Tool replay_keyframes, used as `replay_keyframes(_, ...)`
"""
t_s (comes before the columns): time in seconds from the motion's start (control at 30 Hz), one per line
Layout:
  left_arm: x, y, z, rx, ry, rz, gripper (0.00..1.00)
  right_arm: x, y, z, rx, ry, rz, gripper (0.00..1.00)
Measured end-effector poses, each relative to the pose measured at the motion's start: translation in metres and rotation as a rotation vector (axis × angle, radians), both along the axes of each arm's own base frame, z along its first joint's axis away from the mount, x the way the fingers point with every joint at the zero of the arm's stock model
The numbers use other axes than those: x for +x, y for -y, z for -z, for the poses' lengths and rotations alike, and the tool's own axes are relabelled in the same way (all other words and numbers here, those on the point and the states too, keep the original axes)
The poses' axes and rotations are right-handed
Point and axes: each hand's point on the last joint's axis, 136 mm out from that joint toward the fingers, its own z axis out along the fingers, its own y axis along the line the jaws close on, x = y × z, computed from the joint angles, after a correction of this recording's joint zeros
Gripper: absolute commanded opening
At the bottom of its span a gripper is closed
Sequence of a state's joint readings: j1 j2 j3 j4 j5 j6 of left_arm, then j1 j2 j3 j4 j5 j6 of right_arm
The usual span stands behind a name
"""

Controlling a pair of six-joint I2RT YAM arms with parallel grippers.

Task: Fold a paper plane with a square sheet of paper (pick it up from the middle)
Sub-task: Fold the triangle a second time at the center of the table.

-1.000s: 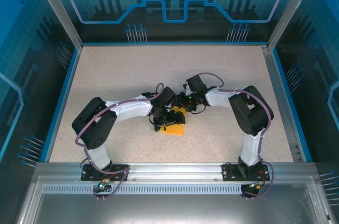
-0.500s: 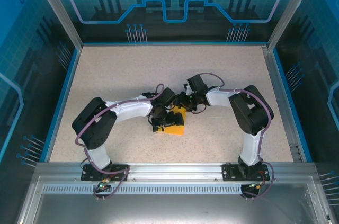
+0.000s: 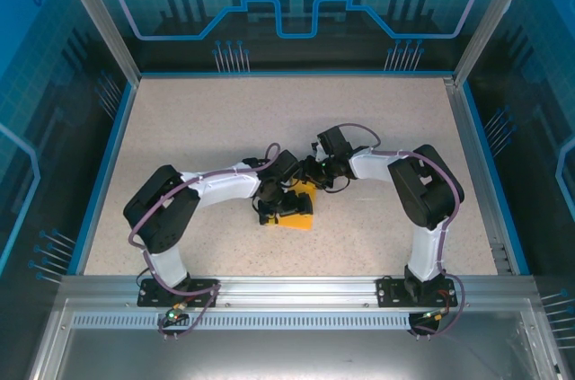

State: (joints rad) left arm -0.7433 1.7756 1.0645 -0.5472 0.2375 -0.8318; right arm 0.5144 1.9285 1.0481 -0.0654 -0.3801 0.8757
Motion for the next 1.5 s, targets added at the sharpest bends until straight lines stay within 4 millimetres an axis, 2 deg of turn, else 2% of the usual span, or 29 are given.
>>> replay_keyframes(0.7, 0.000, 0.003, 0.000, 0.028, 0.000, 0.014, 0.94, 0.000, 0.000, 0.000, 0.019, -0.006, -0.003, 0.42)
replay_keyframes(0.9, 0.001, 0.013, -0.003, -0.004, 0.011, 0.027, 0.94, 0.000, 0.001, 0.000, 0.021, -0.010, 0.000, 0.42)
replay_keyframes(1.5, 0.005, 0.012, -0.012, 0.002, 0.034, 0.024, 0.94, 0.000, 0.001, 0.001, 0.031, -0.018, 0.007, 0.43)
